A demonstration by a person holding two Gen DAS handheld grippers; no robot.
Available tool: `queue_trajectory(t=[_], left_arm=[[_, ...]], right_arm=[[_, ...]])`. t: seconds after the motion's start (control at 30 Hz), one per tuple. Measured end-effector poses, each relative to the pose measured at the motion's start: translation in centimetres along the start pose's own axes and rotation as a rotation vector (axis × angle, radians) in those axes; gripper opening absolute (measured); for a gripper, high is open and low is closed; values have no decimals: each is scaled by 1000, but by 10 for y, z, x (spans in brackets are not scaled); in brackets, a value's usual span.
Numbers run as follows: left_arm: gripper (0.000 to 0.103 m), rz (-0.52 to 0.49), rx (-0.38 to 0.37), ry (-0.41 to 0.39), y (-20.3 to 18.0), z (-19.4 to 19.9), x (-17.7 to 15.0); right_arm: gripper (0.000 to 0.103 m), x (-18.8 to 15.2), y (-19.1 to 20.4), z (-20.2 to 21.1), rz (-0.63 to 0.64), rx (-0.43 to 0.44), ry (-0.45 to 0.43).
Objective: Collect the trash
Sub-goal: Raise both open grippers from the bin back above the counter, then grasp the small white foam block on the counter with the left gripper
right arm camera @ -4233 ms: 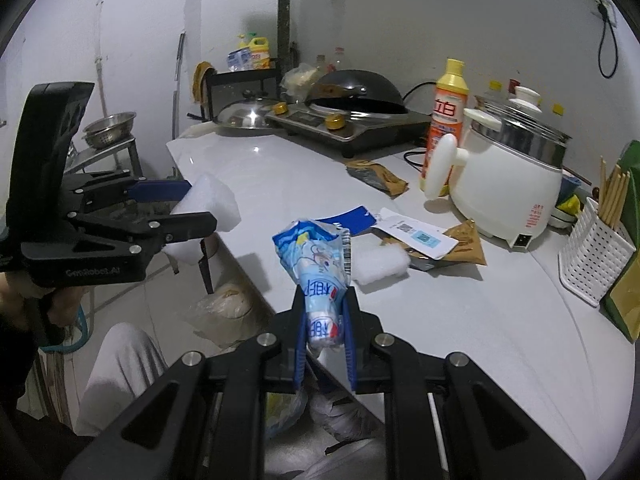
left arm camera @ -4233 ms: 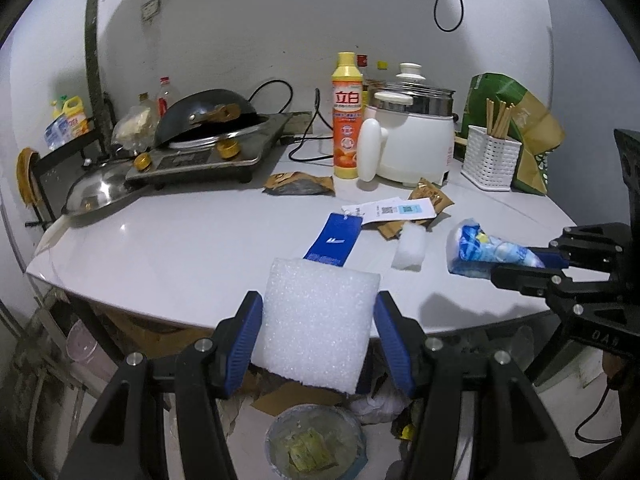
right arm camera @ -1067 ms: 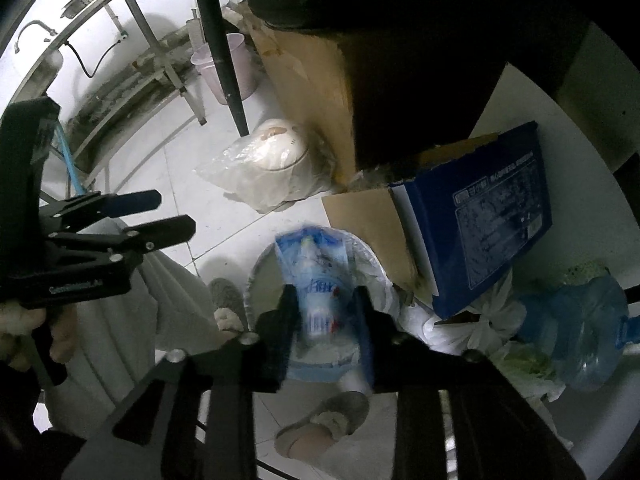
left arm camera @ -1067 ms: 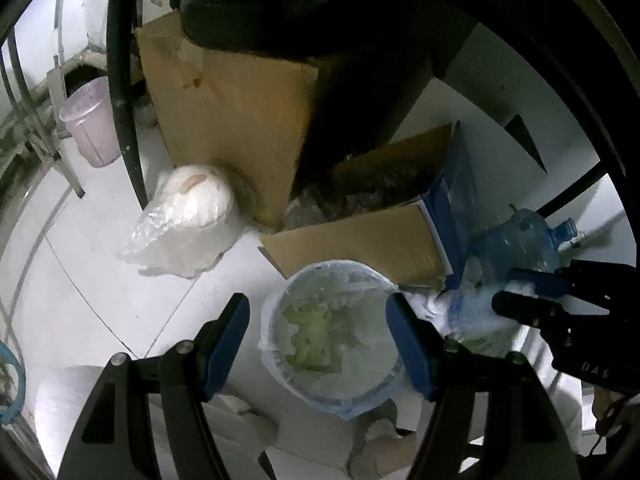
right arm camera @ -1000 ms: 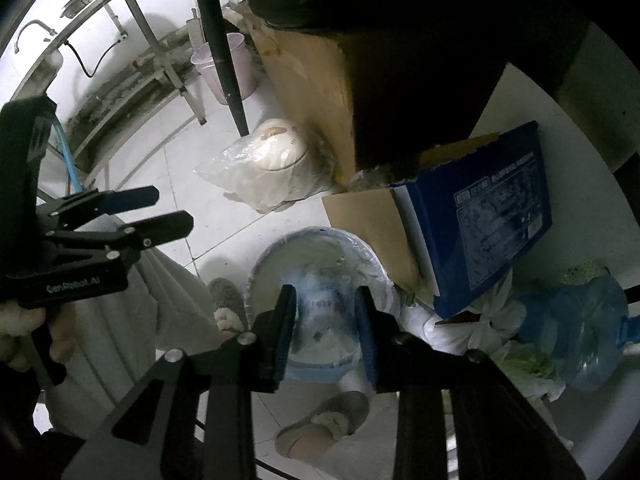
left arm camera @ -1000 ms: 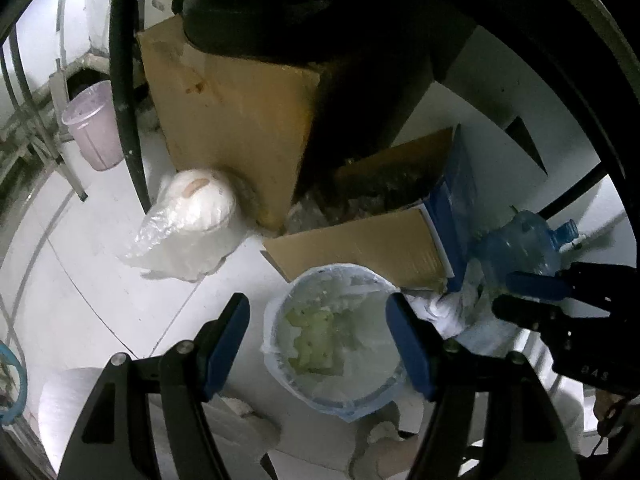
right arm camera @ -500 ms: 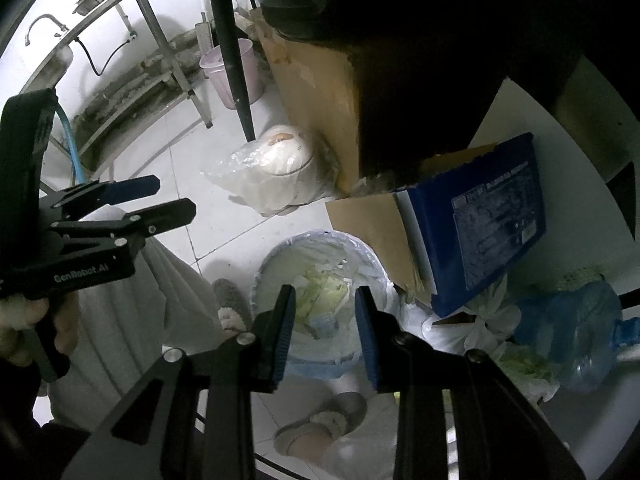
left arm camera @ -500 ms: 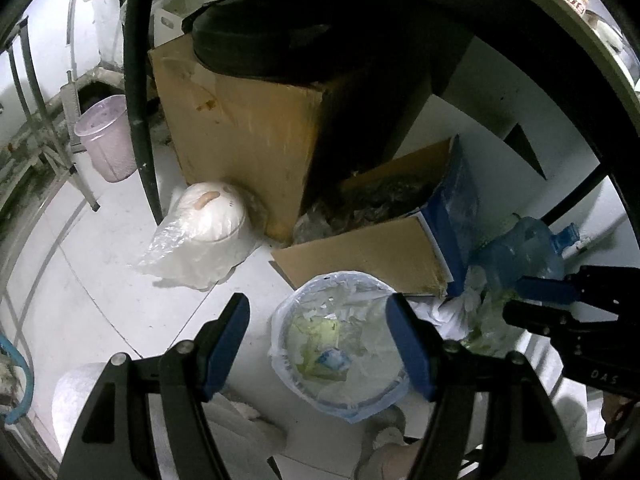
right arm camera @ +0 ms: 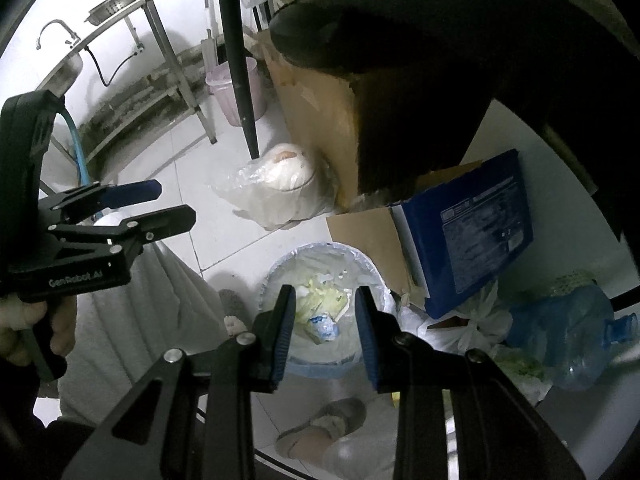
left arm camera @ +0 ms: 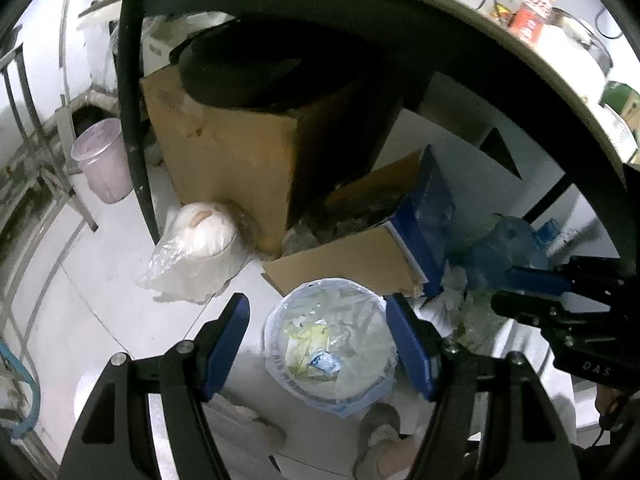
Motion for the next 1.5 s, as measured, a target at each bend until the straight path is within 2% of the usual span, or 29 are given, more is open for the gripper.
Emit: queue_trajectory(t=[0.83, 1.5], left_arm=[[71, -137, 19, -90, -54, 74, 11], [71, -240, 42, -134, -97, 109, 42]], right_arm=[[28, -27, -6, 83, -12, 23, -149], [28, -22, -34, 150, -48, 52, -277]])
Point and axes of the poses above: each gripper's, at about its wrist camera, not at the fingertips, and z roughly against the way its jaws point, y to its left, x to its top, the point moved 1 cm from there along -z, roughly the way its jaws point, and after that the axes turned 14 degrees about -z, right-handed, at the moved point
